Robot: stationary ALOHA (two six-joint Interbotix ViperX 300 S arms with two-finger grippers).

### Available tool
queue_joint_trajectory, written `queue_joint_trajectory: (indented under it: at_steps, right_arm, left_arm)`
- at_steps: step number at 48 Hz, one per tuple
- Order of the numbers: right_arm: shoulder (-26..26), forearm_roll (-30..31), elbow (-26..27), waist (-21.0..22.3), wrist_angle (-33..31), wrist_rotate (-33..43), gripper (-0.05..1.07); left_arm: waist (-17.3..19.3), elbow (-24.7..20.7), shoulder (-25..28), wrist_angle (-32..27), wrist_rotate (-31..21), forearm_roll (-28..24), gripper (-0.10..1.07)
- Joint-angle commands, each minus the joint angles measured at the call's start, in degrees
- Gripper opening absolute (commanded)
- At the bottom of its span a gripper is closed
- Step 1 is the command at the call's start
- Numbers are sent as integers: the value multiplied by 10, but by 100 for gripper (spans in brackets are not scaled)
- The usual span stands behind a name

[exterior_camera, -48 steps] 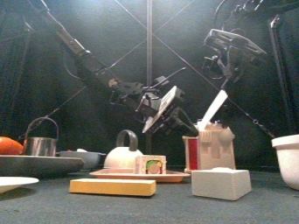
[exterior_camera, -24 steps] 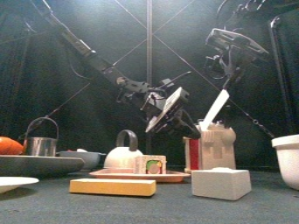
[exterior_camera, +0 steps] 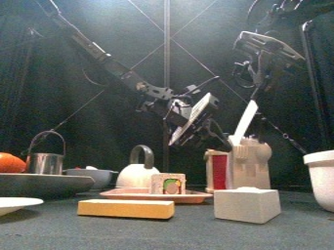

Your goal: Place cleaver in holder

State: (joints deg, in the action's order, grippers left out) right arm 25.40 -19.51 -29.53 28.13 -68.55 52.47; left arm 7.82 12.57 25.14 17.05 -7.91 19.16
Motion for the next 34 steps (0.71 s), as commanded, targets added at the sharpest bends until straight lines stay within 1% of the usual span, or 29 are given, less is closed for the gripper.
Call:
queue_joint_trajectory:
  at_steps: [1, 9, 19, 22, 26, 34]
  right_arm:
    - [6, 0, 5, 7, 10, -3, 32]
    - [6, 1, -4, 13, 14, -4, 32]
    - [7, 4, -13, 21, 51, -8, 34]
    - [8, 5, -15, 22, 56, -9, 37]
    - [10, 5, -18, 23, 62, -9, 43]
    - [18, 8, -23, 27, 73, -9, 60]
  left_arm:
    - [-11, -20, -11, 1, -1, -1, 37]
    - [-14, -20, -11, 0, 0, -1, 37]
    - [-14, -20, -11, -1, 0, -1, 37]
    - [-14, -21, -11, -1, 0, -1, 37]
    - [-14, -21, -11, -1, 0, -1, 37]
    - [-14, -21, -11, -1, 0, -1, 37]
